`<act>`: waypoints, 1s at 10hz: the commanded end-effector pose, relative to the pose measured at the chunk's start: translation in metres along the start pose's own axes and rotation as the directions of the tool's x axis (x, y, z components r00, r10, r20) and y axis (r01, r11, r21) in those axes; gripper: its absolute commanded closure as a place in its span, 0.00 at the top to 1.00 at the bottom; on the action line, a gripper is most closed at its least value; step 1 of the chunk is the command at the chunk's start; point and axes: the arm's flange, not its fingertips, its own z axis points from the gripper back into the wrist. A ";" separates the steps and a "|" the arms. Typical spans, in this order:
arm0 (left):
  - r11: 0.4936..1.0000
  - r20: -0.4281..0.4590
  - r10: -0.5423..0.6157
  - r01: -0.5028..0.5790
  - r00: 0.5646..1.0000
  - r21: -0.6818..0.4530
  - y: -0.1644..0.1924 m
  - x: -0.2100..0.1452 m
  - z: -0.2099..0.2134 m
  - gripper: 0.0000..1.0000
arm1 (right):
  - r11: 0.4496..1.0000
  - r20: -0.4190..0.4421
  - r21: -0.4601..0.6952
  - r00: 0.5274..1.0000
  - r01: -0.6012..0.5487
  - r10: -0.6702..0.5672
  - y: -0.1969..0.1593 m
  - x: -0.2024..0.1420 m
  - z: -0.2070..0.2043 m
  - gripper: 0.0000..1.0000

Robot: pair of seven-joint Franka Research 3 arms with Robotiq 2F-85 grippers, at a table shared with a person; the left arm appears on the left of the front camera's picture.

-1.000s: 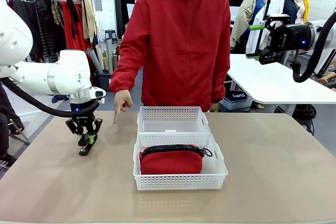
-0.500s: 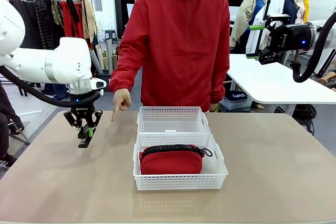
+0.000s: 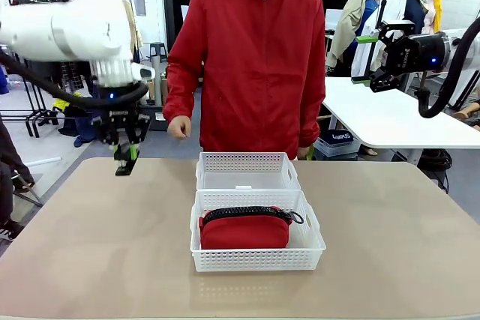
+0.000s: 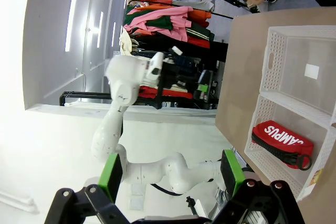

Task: Distribute items into two baskets.
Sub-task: Pick up the Stapler that the person points to.

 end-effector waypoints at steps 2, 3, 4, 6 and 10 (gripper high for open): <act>0.999 0.041 0.016 -0.017 0.999 0.037 -0.028 -0.010 0.071 0.00 | 1.000 0.001 0.003 1.000 -0.002 0.002 0.002 -0.002 0.000 1.00; 1.000 0.025 0.005 -0.005 1.000 0.002 -0.034 -0.016 0.090 0.00 | 1.000 0.001 0.003 1.000 -0.002 0.002 0.002 -0.002 0.000 1.00; 1.000 0.047 0.000 0.001 0.999 -0.018 -0.038 -0.019 0.105 0.00 | 1.000 0.001 0.003 1.000 -0.002 0.002 0.002 -0.002 0.000 1.00; 0.998 0.091 0.052 -0.055 0.994 0.028 -0.043 -0.028 0.133 0.00 | 1.000 0.001 0.003 1.000 -0.002 0.002 0.002 -0.002 0.000 1.00; 0.999 0.120 0.034 -0.036 0.992 0.011 -0.040 -0.036 0.144 0.00 | 1.000 0.001 0.003 1.000 -0.002 0.002 0.002 -0.002 0.000 1.00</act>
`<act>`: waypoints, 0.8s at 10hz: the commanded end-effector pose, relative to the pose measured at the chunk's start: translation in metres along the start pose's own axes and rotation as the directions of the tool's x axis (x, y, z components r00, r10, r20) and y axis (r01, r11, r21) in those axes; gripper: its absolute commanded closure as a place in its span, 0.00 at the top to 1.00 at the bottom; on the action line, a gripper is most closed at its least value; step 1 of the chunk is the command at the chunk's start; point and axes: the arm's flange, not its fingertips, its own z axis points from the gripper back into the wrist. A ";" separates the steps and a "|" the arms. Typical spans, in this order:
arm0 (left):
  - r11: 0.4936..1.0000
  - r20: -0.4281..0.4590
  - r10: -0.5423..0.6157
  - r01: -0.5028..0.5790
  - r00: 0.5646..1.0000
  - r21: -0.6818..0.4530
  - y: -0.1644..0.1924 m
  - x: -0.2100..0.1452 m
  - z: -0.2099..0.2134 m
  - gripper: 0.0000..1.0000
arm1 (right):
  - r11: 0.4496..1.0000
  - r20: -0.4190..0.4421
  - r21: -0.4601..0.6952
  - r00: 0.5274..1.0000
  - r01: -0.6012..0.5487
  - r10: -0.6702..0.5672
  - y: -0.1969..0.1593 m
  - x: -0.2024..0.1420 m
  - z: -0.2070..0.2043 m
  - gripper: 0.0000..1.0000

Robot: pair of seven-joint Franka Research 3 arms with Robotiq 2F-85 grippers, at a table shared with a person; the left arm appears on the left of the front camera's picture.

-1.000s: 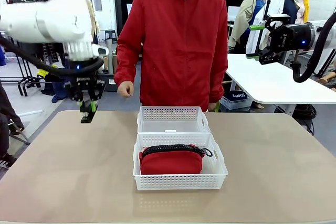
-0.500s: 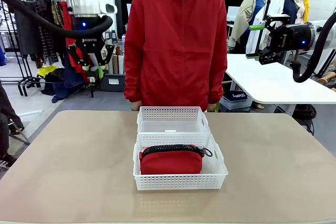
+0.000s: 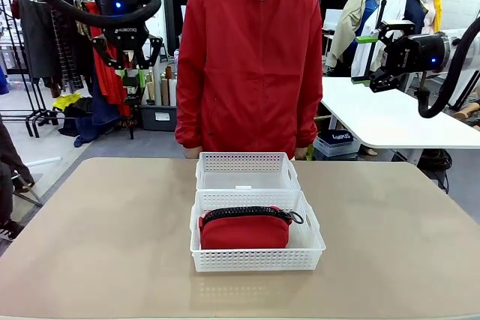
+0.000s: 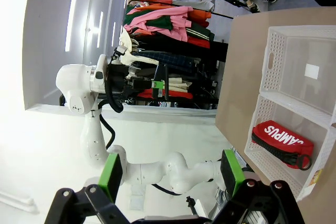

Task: Distribute items into two baskets.
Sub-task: Pick up the Stapler that the person points to, then place the picked Stapler into the Organizing basket as instructed by the person.

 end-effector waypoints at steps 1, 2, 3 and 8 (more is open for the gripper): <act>1.000 -0.014 0.000 0.000 1.000 -0.006 0.002 0.002 -0.005 0.00 | 1.000 0.001 0.003 1.000 -0.002 0.002 0.002 -0.002 0.000 1.00; 1.000 -0.014 0.000 0.000 1.000 -0.006 0.002 0.002 -0.005 0.00 | 1.000 0.001 0.003 1.000 -0.002 0.002 0.002 -0.002 0.000 1.00; 1.000 -0.014 0.000 0.000 1.000 -0.006 0.002 0.002 -0.005 0.00 | 1.000 0.001 0.003 1.000 -0.002 0.002 0.002 -0.002 0.000 1.00; 1.000 -0.014 0.000 0.000 1.000 -0.006 0.002 0.002 -0.005 0.00 | 1.000 0.001 0.003 1.000 -0.002 0.002 0.002 -0.002 0.000 1.00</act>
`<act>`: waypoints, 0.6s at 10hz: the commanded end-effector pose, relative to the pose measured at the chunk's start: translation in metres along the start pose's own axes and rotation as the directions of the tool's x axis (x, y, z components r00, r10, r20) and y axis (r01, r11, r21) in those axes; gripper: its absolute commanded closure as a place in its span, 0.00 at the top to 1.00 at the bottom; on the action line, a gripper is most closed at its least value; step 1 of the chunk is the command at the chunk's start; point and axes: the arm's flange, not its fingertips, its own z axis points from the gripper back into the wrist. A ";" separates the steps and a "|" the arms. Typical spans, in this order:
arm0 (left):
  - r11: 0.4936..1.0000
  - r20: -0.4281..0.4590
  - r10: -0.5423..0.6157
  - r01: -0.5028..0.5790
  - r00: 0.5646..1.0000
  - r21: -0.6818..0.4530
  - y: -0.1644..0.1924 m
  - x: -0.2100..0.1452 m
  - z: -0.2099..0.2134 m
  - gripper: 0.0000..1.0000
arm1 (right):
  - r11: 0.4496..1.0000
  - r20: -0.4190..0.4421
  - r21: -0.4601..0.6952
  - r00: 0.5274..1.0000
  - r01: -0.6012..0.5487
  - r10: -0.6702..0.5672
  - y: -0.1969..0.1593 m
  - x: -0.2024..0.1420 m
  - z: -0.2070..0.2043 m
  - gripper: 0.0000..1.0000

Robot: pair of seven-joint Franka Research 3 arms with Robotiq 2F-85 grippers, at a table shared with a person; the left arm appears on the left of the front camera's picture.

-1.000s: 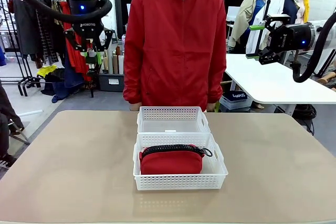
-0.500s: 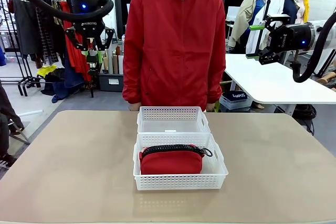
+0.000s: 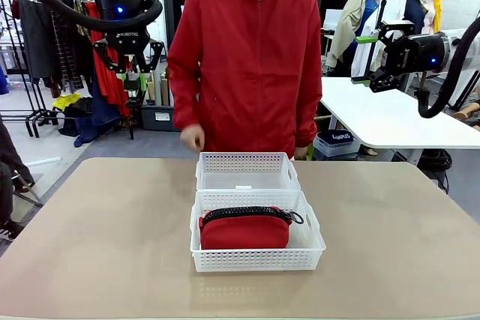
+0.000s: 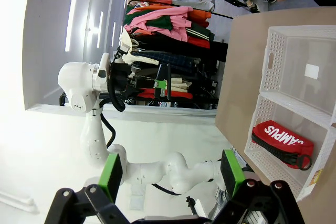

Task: Distribute items into two baskets.
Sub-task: Place the picked Stapler into the Organizing basket as instructed by the person.

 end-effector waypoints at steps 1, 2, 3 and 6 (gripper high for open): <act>1.000 0.001 0.000 0.000 1.000 -0.008 0.003 -0.003 0.002 0.00 | 1.000 0.001 0.003 1.000 -0.002 0.002 0.002 -0.002 0.000 1.00; 1.000 0.001 0.000 0.000 1.000 -0.008 0.003 -0.003 0.002 0.00 | 1.000 0.001 0.003 1.000 -0.002 0.002 0.002 -0.002 0.000 1.00; 1.000 0.001 0.000 0.000 1.000 -0.008 0.003 -0.003 0.002 0.00 | 1.000 0.001 0.003 1.000 -0.002 0.002 0.002 -0.002 0.000 1.00; 1.000 0.001 0.000 0.000 1.000 -0.008 0.003 -0.003 0.002 0.00 | 1.000 0.001 0.003 1.000 -0.002 0.002 0.002 -0.002 0.000 1.00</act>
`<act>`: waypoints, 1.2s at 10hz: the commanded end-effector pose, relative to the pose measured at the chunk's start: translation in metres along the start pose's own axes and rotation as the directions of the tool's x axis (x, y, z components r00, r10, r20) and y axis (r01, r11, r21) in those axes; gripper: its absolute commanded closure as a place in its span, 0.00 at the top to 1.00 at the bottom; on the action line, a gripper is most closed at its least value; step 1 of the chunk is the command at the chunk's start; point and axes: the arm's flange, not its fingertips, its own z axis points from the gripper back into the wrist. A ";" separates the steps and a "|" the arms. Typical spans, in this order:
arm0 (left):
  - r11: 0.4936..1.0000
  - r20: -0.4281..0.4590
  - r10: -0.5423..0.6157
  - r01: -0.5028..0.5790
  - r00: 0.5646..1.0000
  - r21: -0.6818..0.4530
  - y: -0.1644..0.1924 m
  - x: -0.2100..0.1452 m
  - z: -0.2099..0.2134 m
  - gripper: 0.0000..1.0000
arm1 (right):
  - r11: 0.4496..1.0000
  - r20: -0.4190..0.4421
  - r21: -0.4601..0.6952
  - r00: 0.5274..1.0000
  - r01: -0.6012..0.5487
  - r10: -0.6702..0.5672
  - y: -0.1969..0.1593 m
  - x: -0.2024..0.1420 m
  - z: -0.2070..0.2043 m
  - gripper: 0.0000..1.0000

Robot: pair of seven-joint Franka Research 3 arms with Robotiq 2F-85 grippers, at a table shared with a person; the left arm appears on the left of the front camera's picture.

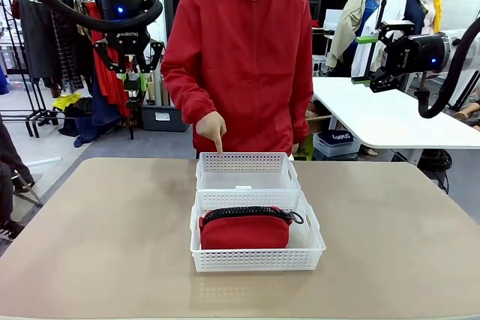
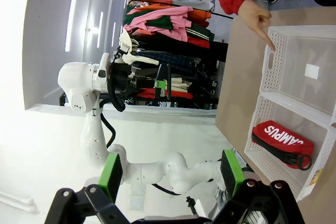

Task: Distribute items into two baskets.
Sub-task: Place the picked Stapler into the Organizing basket as instructed by the person.

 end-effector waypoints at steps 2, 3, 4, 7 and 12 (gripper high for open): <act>1.000 0.001 0.000 0.000 1.000 -0.008 0.003 -0.003 0.002 0.00 | 1.000 0.001 0.003 1.000 -0.002 0.002 0.002 -0.002 0.000 1.00; 1.000 0.001 0.000 0.000 1.000 -0.008 0.003 -0.003 0.002 0.00 | 1.000 0.001 0.003 1.000 -0.002 0.002 0.002 -0.002 0.000 1.00; 1.000 0.001 0.000 0.000 1.000 -0.008 0.003 -0.003 0.002 0.00 | 1.000 0.001 0.003 1.000 -0.002 0.002 0.002 -0.002 0.000 1.00; 1.000 0.000 0.000 0.000 1.000 0.000 0.000 0.000 0.000 0.00 | 1.000 0.001 0.003 1.000 -0.002 0.002 0.002 -0.002 0.000 1.00; 0.851 -0.178 -0.498 0.518 0.849 0.090 -0.051 0.039 0.020 0.00 | 1.000 0.001 0.003 1.000 -0.002 0.002 0.002 -0.002 0.000 1.00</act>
